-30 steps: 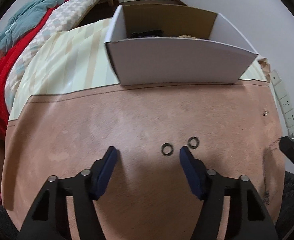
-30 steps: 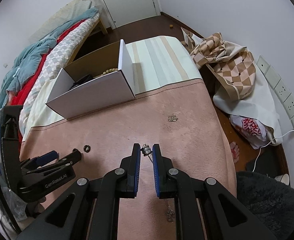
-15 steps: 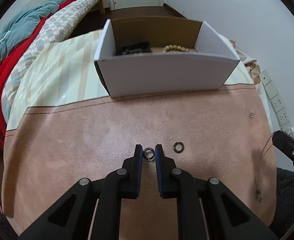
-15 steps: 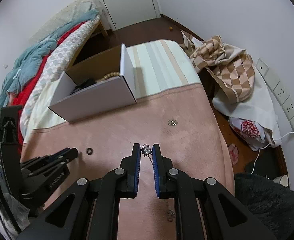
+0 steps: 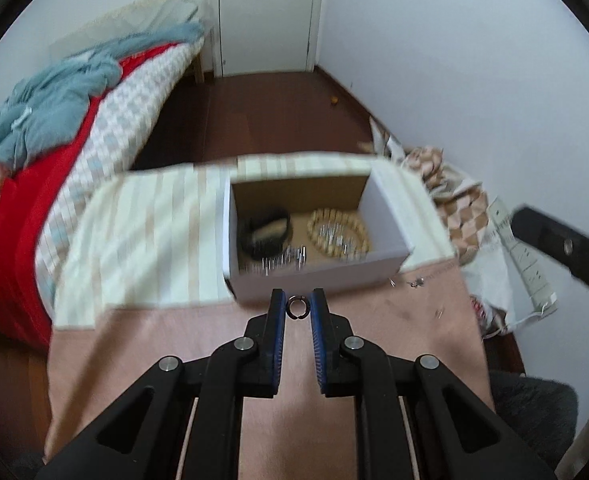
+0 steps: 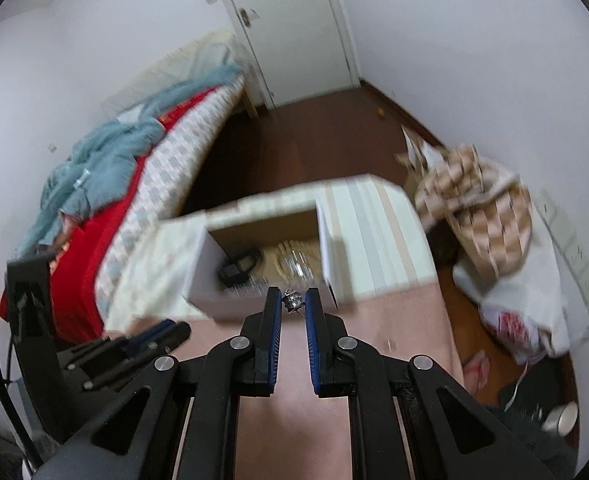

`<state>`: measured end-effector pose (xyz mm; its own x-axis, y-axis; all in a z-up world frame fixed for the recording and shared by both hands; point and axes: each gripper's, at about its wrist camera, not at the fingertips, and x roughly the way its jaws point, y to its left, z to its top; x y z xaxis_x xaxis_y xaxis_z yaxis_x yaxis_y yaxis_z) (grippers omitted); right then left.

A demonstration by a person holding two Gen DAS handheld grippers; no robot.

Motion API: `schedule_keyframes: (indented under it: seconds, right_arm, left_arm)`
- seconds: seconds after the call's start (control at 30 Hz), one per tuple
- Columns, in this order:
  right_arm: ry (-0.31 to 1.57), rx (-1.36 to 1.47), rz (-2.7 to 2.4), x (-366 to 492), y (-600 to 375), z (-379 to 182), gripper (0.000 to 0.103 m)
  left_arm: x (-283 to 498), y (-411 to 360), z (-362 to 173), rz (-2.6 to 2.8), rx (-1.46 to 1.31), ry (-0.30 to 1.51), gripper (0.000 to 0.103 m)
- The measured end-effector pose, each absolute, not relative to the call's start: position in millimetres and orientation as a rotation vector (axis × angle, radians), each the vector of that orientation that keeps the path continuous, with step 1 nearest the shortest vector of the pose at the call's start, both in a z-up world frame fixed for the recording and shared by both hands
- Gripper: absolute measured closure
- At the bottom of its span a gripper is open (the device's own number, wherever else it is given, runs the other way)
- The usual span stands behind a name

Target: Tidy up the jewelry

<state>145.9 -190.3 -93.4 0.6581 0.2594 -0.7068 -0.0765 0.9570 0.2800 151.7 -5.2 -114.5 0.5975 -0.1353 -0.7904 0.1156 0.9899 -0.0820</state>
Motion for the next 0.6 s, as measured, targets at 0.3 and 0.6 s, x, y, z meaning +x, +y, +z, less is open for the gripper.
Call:
schedule_keyframes:
  seconds: [0.3, 0.6]
  right_arm:
    - [0.734, 0.152, 0.242, 212, -172, -23, 0.091]
    - [0.903, 0.126, 0.273, 284, -162, -71, 0.091]
  left_arm:
    - [191, 12, -78, -0.157, -0.057, 0.875, 0.093]
    - [239, 35, -110, -0.165, -0.126, 1.009, 0.093]
